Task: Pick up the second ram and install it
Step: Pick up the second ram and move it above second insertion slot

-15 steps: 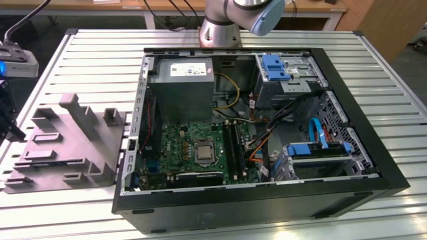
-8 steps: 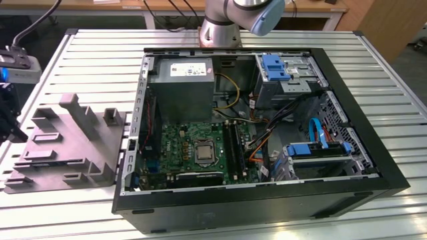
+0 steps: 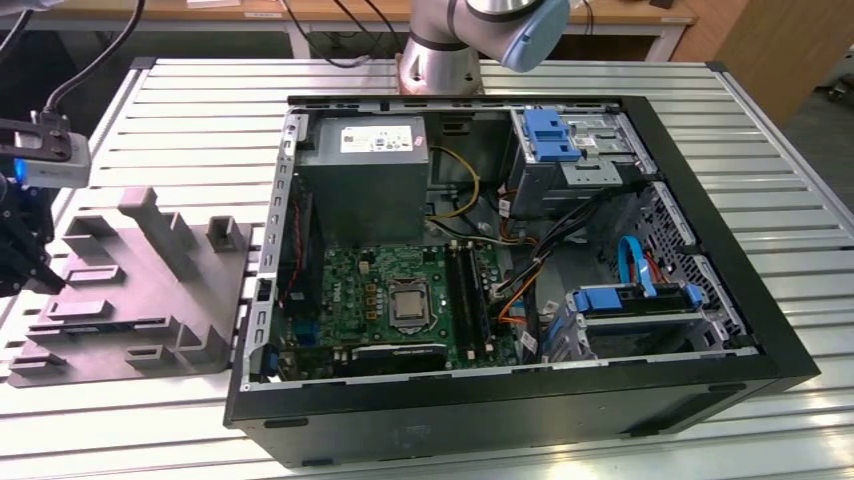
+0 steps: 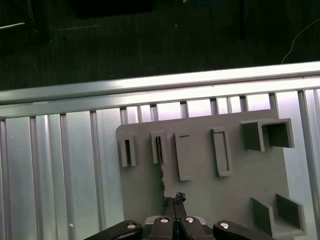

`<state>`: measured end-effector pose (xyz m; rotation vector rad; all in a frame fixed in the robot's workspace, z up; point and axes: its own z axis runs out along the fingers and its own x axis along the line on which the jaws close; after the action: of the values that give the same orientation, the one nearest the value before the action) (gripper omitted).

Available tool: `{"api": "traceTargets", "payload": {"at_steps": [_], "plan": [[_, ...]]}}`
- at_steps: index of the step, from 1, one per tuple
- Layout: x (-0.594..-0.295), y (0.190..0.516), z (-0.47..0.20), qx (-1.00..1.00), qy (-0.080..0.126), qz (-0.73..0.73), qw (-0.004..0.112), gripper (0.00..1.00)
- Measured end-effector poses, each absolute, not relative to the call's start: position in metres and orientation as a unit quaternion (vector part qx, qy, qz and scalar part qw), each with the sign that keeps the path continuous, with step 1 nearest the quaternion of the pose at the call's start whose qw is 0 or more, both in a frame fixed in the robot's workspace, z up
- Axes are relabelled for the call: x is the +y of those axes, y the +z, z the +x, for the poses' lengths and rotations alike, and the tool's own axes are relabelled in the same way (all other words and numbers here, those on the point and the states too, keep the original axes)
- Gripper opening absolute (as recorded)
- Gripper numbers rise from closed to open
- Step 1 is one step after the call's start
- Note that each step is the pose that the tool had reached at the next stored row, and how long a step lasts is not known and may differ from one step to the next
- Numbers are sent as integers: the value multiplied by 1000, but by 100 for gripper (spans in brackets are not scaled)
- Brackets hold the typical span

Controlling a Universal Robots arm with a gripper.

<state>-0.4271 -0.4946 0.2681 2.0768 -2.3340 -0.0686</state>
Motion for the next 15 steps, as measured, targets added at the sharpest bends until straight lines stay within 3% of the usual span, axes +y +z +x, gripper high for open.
{"api": "traceTargets", "payload": {"at_steps": [15], "plan": [[-500, 250, -427, -747, -22, 664, 8, 10]]}}
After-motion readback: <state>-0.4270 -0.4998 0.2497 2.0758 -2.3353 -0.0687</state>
